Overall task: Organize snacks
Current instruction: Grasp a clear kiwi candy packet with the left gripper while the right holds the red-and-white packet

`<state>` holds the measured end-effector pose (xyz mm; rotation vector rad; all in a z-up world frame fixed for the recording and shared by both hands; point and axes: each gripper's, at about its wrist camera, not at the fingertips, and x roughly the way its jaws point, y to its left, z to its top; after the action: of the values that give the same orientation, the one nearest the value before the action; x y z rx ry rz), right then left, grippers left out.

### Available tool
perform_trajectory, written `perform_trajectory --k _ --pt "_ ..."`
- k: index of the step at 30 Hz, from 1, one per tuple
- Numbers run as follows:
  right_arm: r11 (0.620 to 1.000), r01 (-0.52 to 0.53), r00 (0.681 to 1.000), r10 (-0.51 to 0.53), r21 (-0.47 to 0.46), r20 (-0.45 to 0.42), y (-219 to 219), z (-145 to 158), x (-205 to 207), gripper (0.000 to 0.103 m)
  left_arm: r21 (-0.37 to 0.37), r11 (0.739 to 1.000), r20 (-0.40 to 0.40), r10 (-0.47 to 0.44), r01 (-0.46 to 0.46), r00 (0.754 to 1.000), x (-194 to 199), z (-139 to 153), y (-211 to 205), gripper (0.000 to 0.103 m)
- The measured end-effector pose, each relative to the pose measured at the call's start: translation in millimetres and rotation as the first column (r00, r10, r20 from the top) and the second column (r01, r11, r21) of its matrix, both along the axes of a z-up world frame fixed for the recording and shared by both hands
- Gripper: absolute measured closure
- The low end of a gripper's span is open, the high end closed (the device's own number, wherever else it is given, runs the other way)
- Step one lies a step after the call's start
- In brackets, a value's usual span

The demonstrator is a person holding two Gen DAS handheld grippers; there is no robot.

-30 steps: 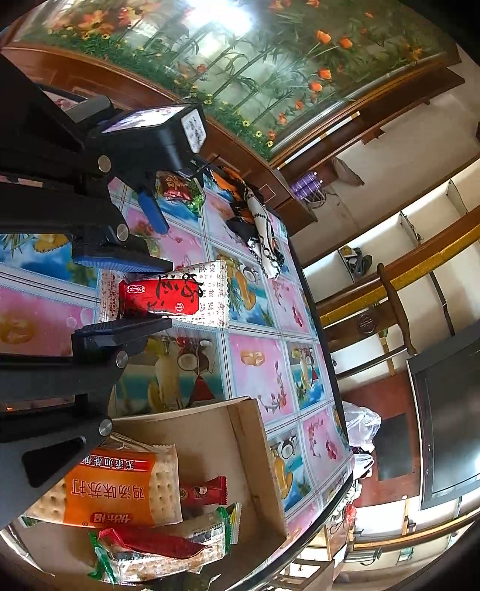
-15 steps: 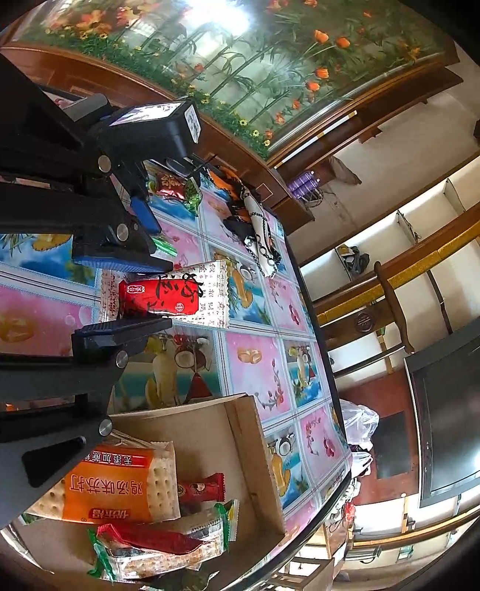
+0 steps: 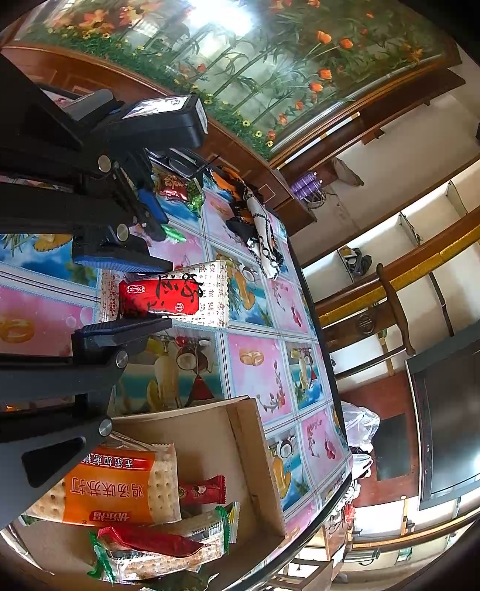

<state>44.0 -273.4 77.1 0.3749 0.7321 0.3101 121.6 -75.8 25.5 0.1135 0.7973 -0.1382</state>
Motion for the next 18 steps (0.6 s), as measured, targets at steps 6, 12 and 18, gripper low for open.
perform_trajectory --k 6,12,18 --pt "1.0 -0.009 1.0 0.009 -0.003 -0.005 3.8 -0.4 -0.2 0.078 0.025 0.999 -0.02 0.021 -0.02 1.0 7.5 -2.8 7.4 0.079" --pt "1.0 -0.007 1.0 0.007 -0.001 0.001 4.5 -0.1 -0.9 0.078 0.04 0.999 0.025 0.03 -0.031 0.999 8.9 0.5 4.7 0.03" --pt "1.0 -0.014 1.0 0.014 -0.001 0.001 5.6 -0.8 -1.2 0.078 0.044 0.997 -0.058 0.072 -0.069 0.996 36.4 -14.1 2.9 0.048"
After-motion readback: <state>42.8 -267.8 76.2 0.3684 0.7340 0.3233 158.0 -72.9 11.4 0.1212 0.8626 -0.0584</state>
